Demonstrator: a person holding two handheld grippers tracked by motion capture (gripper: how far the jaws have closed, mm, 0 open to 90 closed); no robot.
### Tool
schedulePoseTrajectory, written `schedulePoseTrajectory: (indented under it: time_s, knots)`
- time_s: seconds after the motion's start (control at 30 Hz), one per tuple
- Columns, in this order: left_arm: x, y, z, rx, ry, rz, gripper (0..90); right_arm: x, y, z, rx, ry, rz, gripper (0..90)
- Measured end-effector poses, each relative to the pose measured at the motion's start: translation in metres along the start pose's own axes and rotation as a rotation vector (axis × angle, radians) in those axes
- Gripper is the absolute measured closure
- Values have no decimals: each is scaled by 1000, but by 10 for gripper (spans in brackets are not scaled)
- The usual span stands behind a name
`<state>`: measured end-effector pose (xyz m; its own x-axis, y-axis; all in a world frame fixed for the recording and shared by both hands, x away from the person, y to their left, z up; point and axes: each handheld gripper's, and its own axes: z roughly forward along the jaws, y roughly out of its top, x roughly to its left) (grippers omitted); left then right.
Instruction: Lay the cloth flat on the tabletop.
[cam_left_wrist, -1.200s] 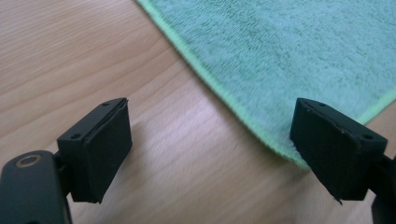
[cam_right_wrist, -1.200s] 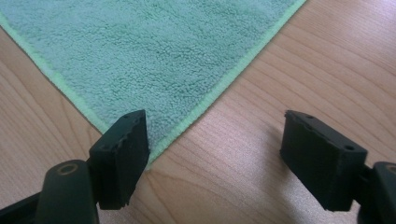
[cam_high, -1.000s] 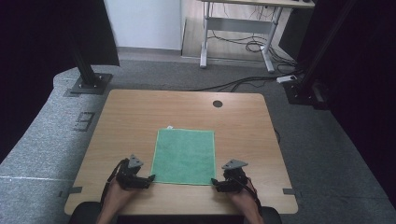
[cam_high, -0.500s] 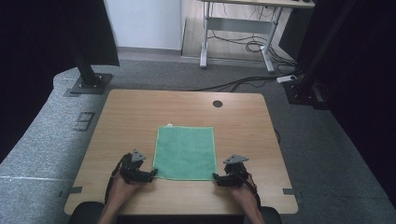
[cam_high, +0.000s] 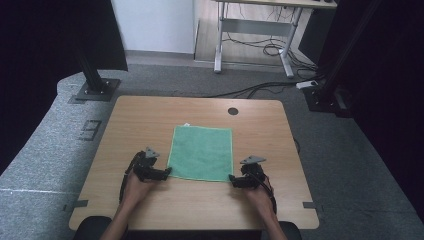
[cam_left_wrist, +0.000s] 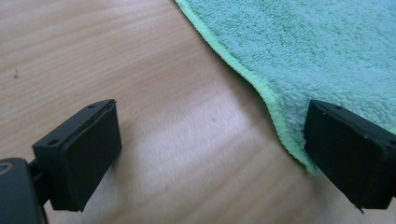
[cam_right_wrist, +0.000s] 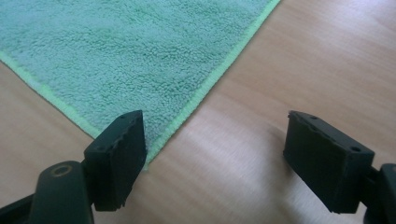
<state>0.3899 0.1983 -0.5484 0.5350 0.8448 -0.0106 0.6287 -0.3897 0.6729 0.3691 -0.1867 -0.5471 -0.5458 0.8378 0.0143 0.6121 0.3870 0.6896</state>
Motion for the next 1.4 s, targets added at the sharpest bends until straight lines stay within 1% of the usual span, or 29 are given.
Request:
schedulePoseTrajectory:
  time_s: [0.23, 0.3, 0.5, 0.63, 0.7, 0.73, 0.8, 0.83, 0.97, 1.03, 1.1, 1.27, 1.4]
  knots:
    - [2, 4, 4, 5, -4, 4, 31, -11, 8, 8, -7, -12, 15, 199]
    - [2, 5, 4, 5, -4, 4, 29, -13, 9, 9, -9, -11, 12, 198]
    - [2, 4, 4, 5, -5, 5, 29, -14, 10, 10, -5, -9, 12, 197]
    - [3, 4, 3, 2, -15, 6, 27, -14, 10, 10, -6, -4, 9, 199]
    - [3, 3, 2, -11, -19, 5, 21, -14, 10, 9, -3, 4, 5, 203]
    - [3, 3, 1, -22, -30, -6, 18, -13, 11, 9, -5, 7, 3, 202]
    - [3, 5, -3, -42, -47, -25, 13, -13, 11, 6, -14, 12, -2, 197]
    - [2, 6, -5, -48, -51, -21, 12, -12, 12, 4, -19, 15, -4, 196]
    - [-4, 12, -16, -59, -54, 20, 1, -10, 16, -5, -40, 19, -10, 188]
    - [-6, 15, -24, -66, -61, 32, 0, -10, 18, -11, -52, 19, -15, 183]
    - [-8, 15, -31, -71, -58, 45, 0, -10, 19, -17, -59, 18, -17, 179]
    - [-13, 11, -48, -60, -53, 79, 0, -10, 19, -33, -73, 9, -40, 147]
    - [-16, 3, -59, -55, -49, 90, 0, -10, 15, -44, -83, 10, -47, 137]
